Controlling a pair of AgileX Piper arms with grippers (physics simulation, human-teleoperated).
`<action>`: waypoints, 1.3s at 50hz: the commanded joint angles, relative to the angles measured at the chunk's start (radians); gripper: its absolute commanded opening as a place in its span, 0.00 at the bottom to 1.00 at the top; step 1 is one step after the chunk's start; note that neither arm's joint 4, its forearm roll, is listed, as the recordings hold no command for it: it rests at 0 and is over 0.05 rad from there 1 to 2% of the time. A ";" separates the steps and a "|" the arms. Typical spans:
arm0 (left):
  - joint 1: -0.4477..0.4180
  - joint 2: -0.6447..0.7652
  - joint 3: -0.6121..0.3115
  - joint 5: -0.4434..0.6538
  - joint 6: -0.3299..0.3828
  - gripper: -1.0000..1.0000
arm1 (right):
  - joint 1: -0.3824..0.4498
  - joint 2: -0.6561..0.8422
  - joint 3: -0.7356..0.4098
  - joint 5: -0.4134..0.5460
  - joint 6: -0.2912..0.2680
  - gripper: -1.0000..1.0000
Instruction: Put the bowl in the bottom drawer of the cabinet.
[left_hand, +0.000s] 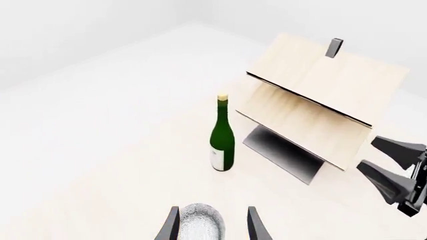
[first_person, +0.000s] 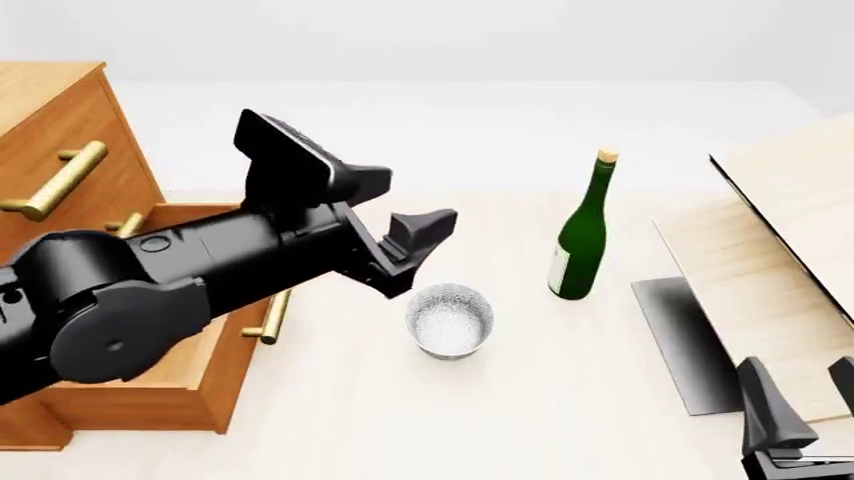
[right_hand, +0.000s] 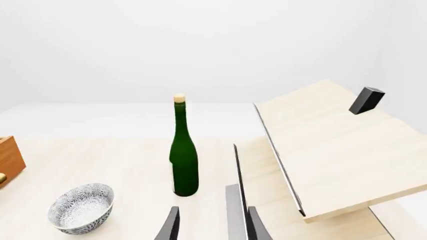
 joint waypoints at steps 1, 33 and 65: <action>0.018 0.086 -0.054 0.041 -0.015 1.00 | 0.000 0.000 0.000 0.000 0.000 1.00; 0.011 0.350 -0.216 0.190 -0.034 1.00 | 0.000 0.000 0.000 0.000 0.000 1.00; -0.005 0.488 -0.312 0.212 -0.061 1.00 | 0.000 0.000 0.000 0.000 0.000 1.00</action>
